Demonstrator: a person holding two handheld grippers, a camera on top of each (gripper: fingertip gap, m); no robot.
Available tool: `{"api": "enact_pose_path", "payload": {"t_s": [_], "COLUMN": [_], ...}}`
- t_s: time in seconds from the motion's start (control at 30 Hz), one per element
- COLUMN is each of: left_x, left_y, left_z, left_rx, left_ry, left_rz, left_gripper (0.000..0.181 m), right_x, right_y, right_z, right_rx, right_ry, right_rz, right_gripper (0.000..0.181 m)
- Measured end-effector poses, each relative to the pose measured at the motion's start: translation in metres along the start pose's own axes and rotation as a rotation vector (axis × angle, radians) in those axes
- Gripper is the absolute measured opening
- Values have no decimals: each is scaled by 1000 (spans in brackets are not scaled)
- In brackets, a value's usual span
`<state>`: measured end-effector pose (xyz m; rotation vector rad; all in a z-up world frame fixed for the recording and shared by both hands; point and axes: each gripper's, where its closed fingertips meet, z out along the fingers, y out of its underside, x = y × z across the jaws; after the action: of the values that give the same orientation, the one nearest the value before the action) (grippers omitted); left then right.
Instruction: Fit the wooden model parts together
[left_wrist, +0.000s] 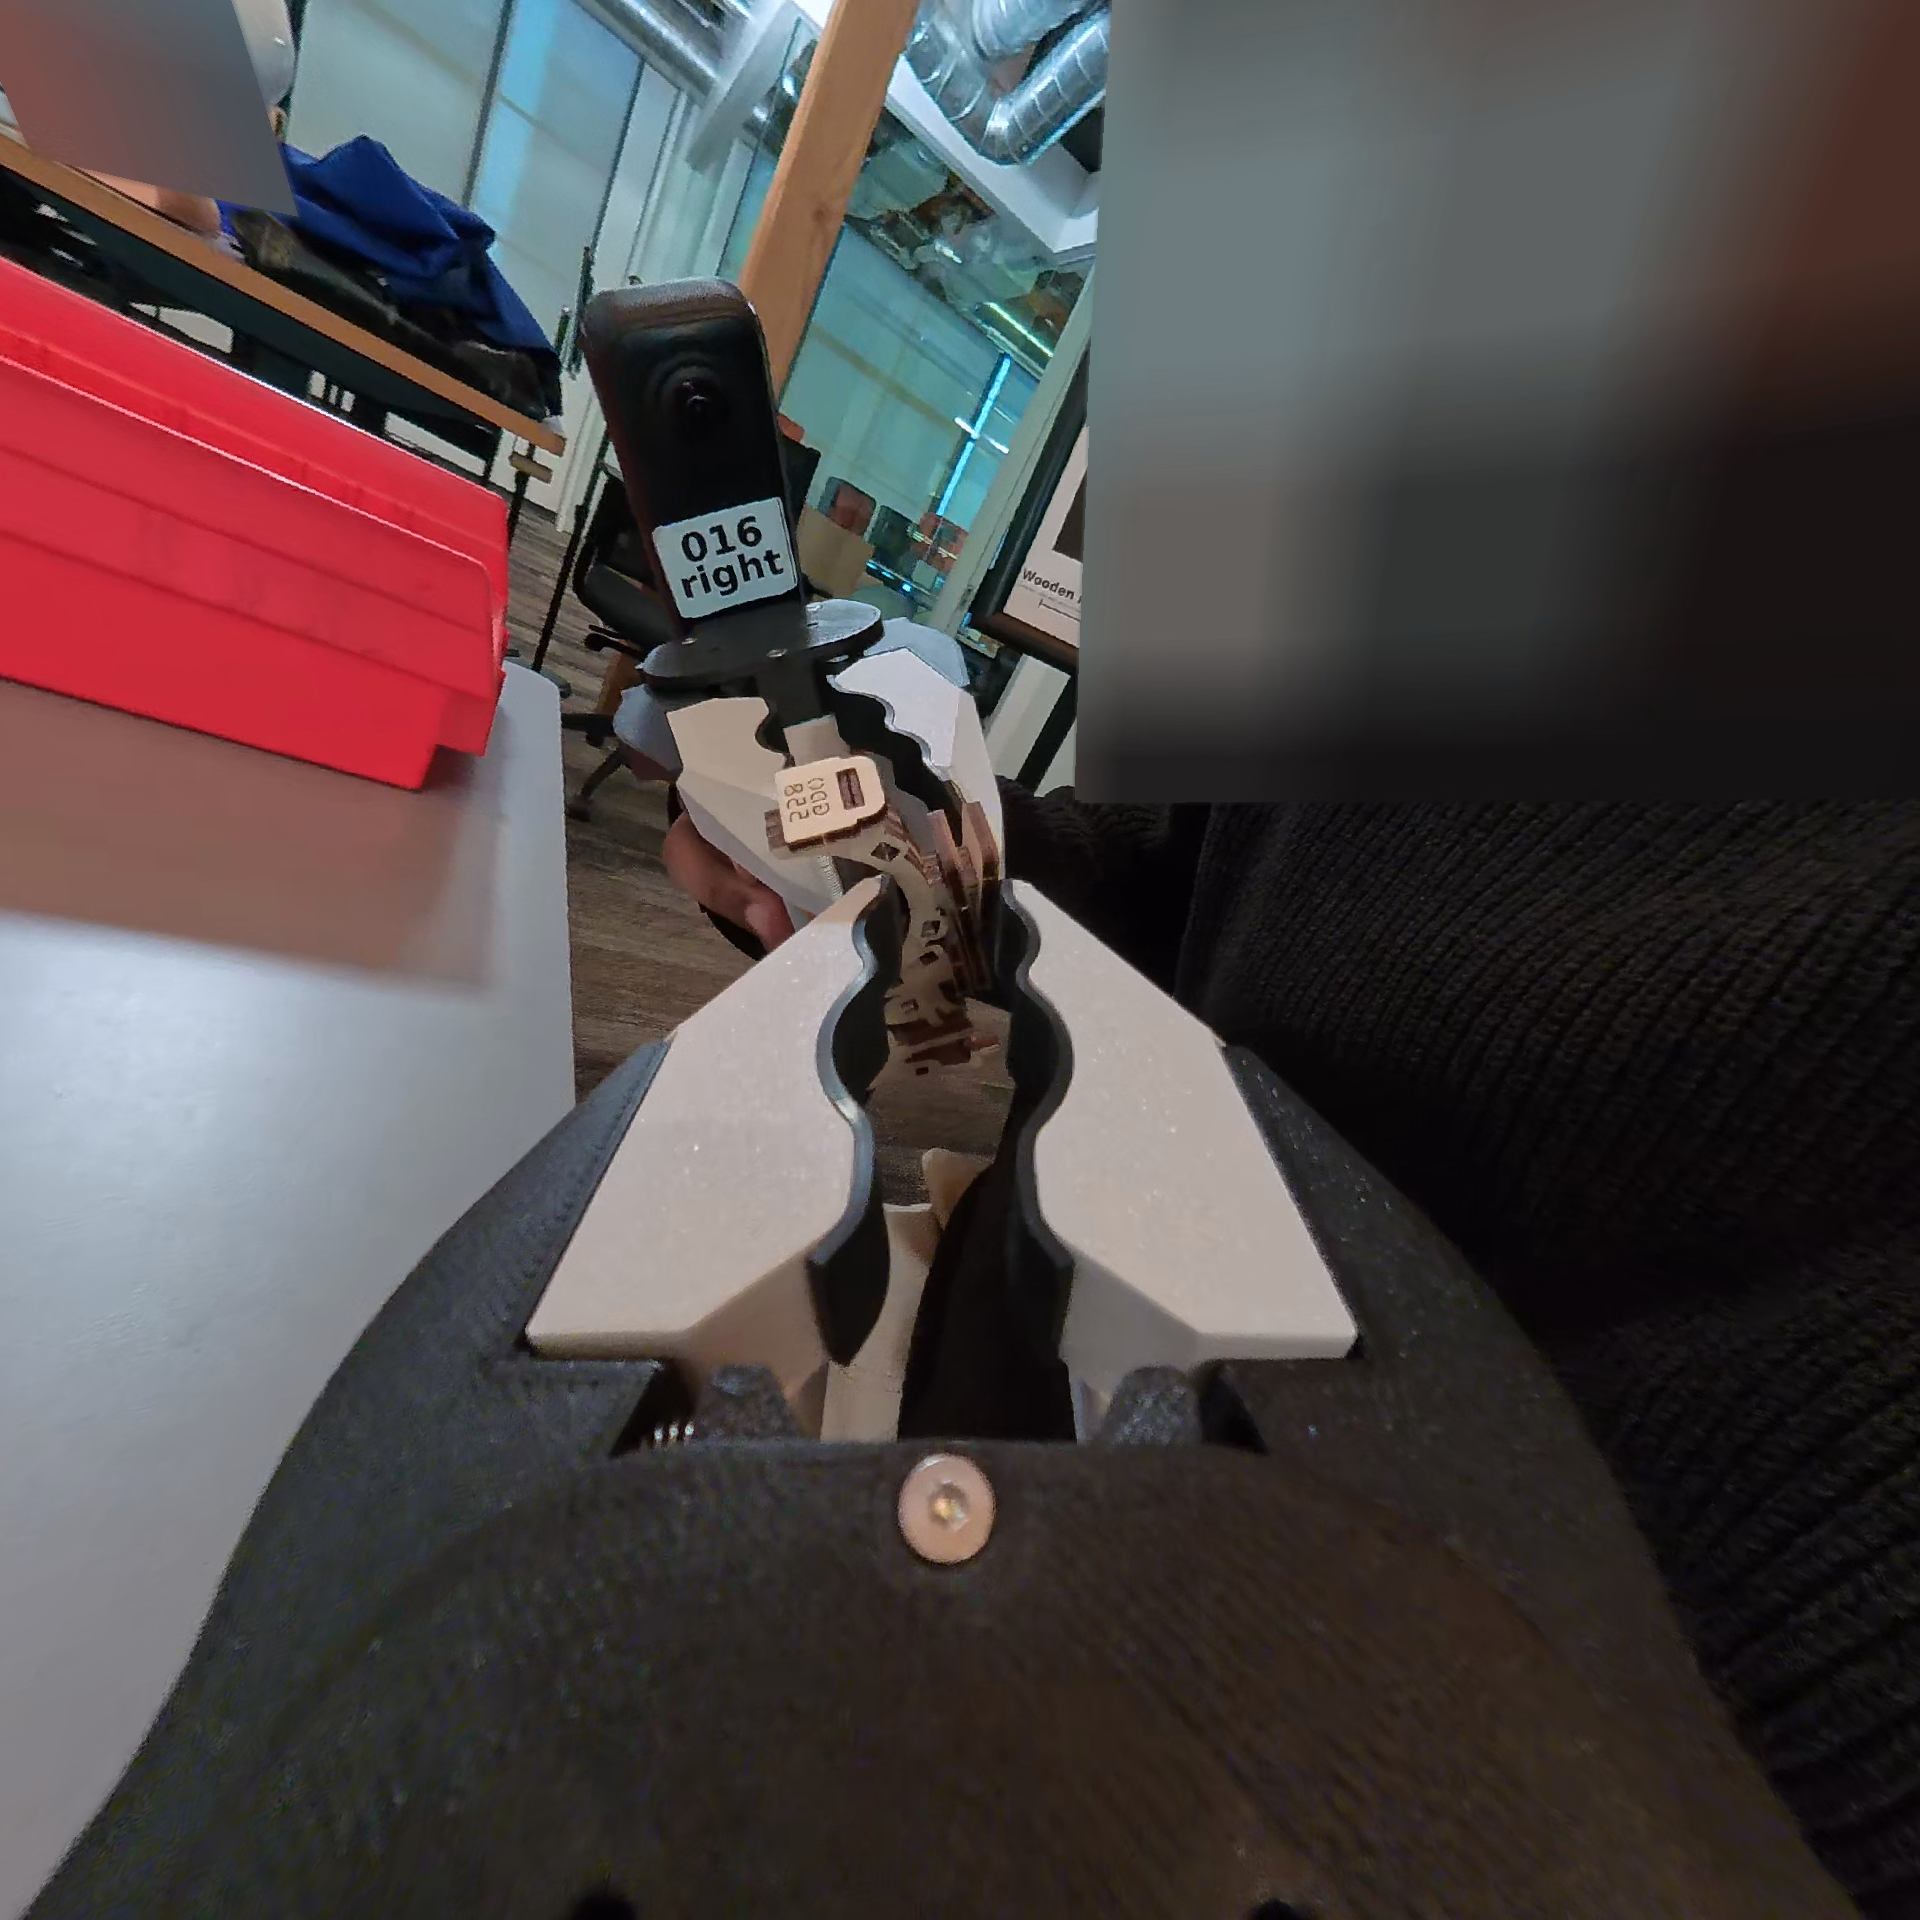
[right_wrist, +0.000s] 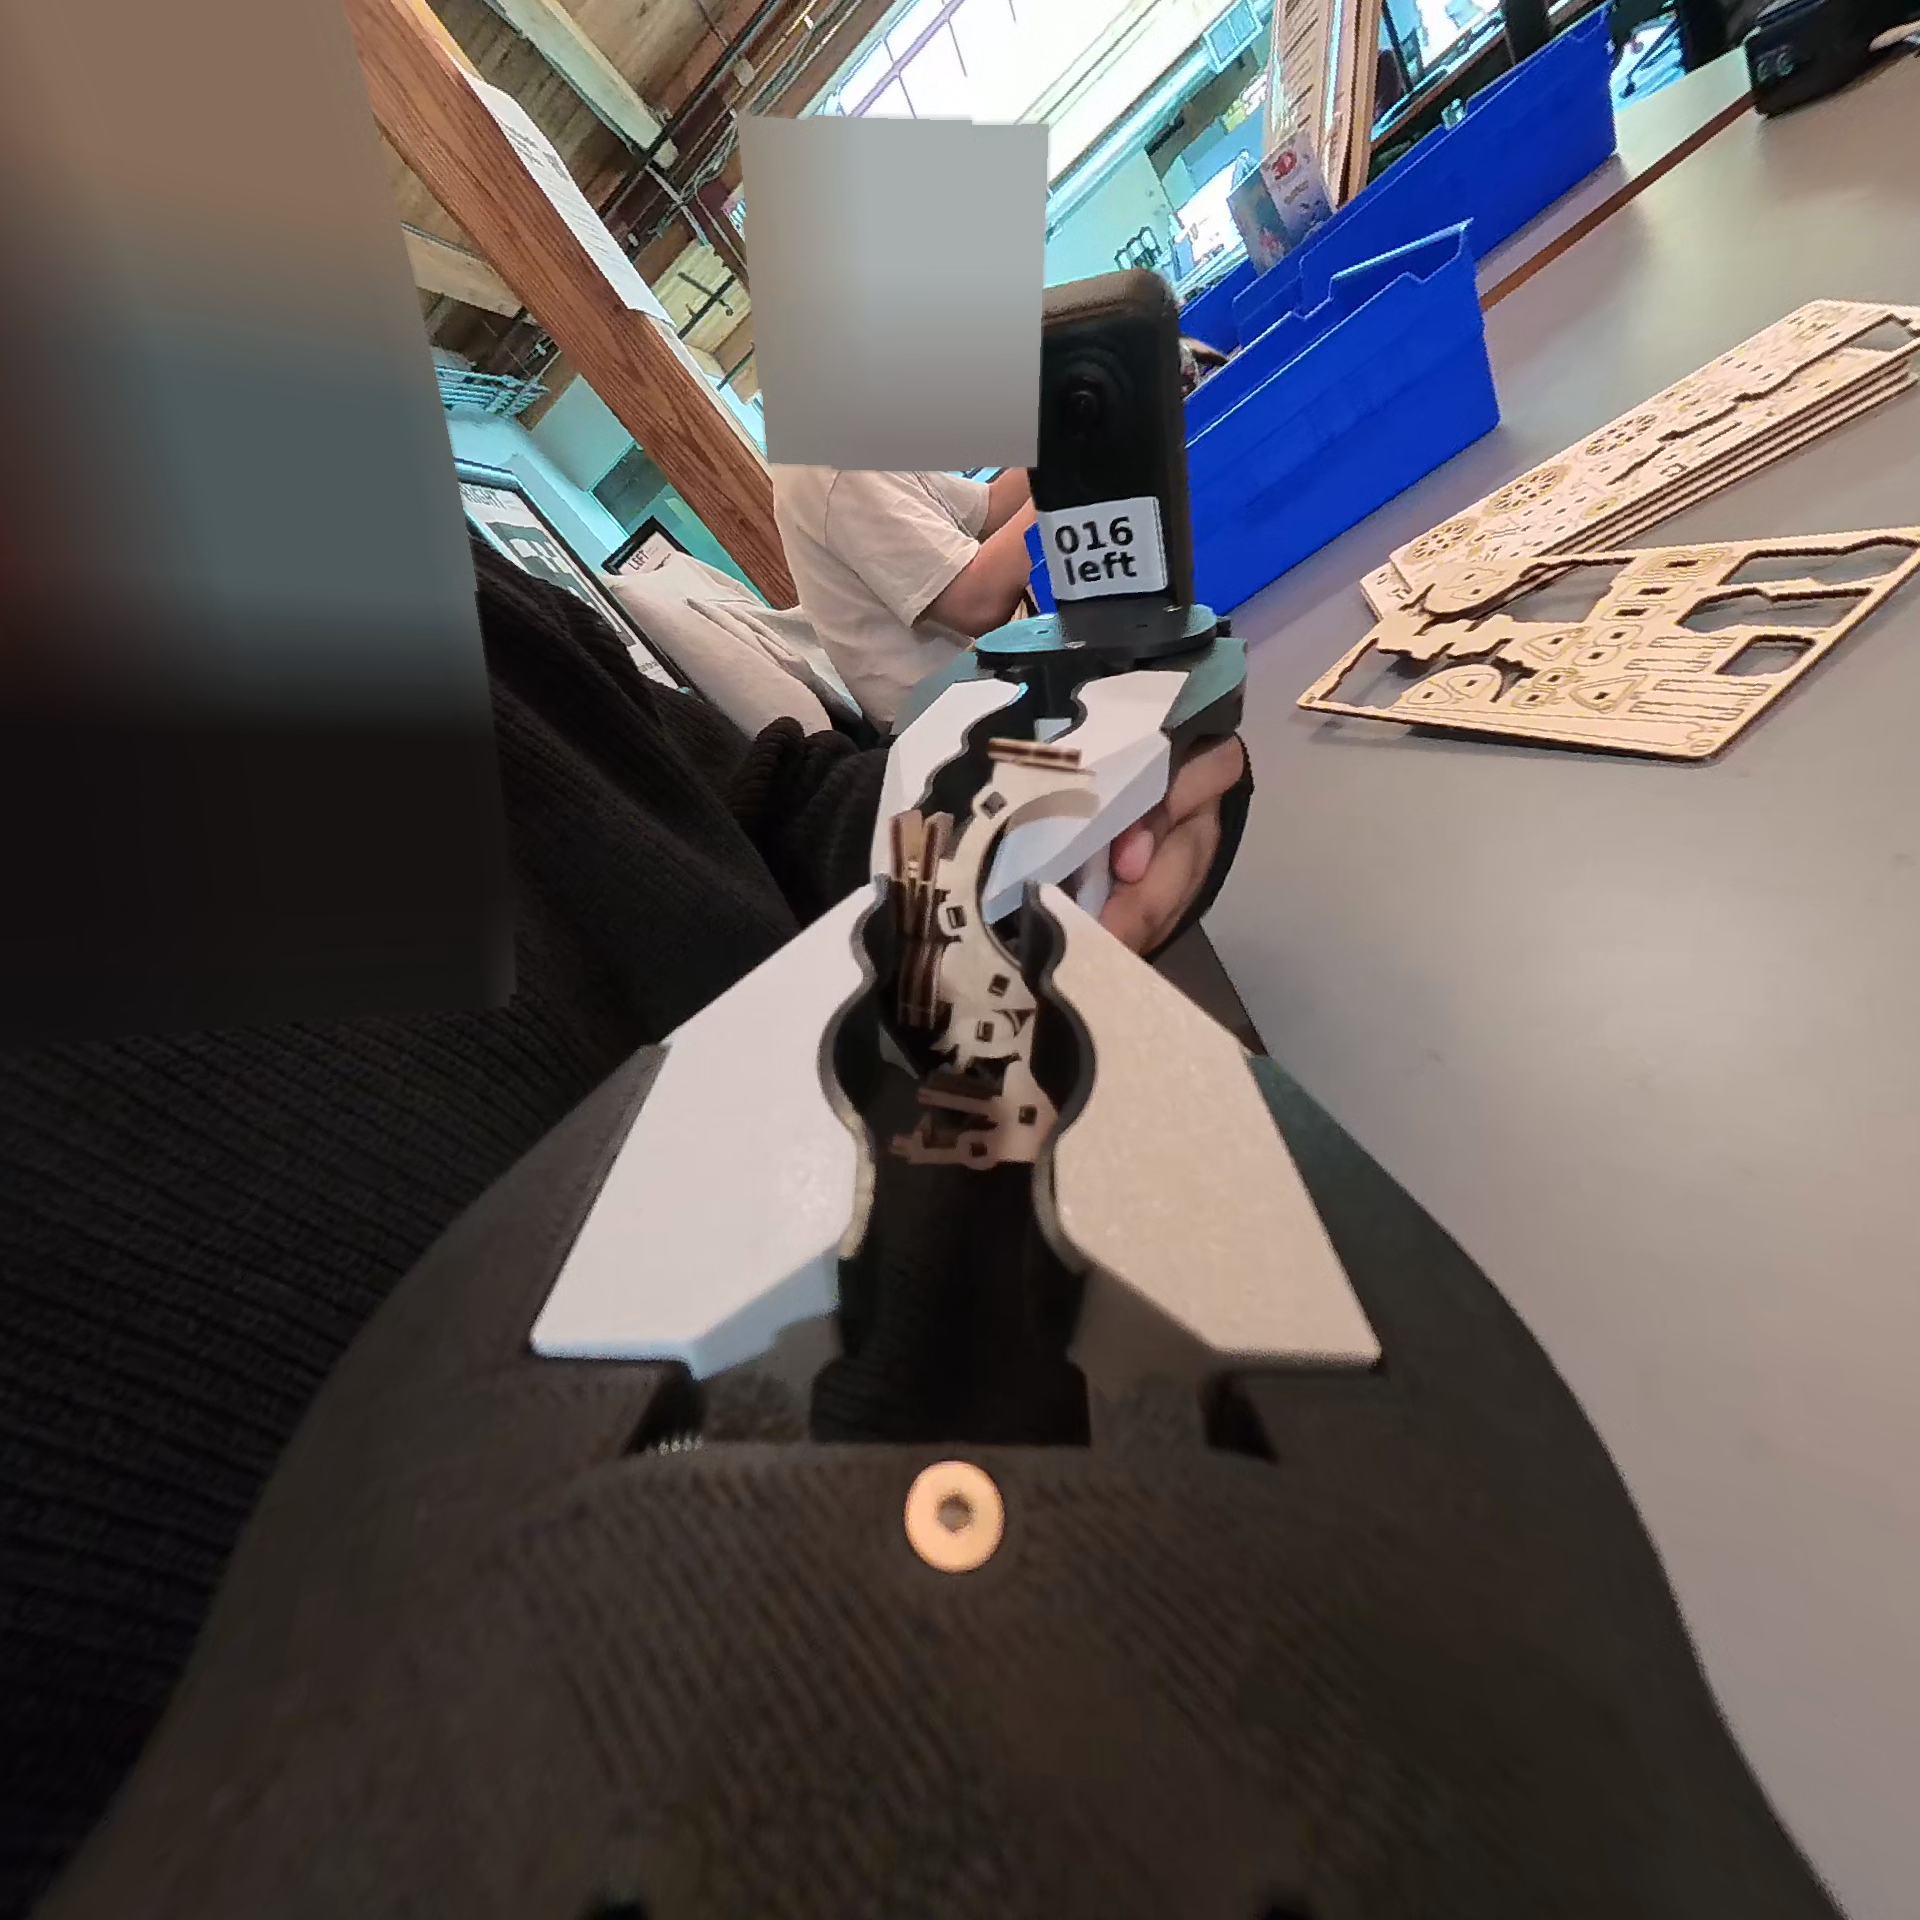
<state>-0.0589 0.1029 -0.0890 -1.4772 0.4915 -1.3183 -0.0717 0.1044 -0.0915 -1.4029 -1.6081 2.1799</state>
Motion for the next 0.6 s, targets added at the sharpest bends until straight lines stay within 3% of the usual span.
{"api": "enact_pose_path", "payload": {"t_s": [0.23, 0.27, 0.37, 0.47, 0.6], "left_x": [-5, -4, -14, -19, -23], "left_y": [-3, -5, -13, -14, -14], "left_z": [-1, -3, -8, -10, -10], "left_rx": [27, 48, 93, 98, 111], "left_ry": [-11, -3, -42, -75, -87], "left_rz": [-26, -35, -83, -71, -99], "left_gripper": [16, 16, 0, 0, 0], "right_x": [3, -1, -1, 2, 6], "right_y": [-3, -6, -15, -14, -13], "right_z": [-4, -5, -10, -7, -9], "right_rx": [3, 24, 81, 54, 83], "right_ry": [24, -7, -1, 70, 32], "right_rz": [-17, -12, -6, -69, 3], "right_gripper": [18, 4, 4, 5, 5]}}
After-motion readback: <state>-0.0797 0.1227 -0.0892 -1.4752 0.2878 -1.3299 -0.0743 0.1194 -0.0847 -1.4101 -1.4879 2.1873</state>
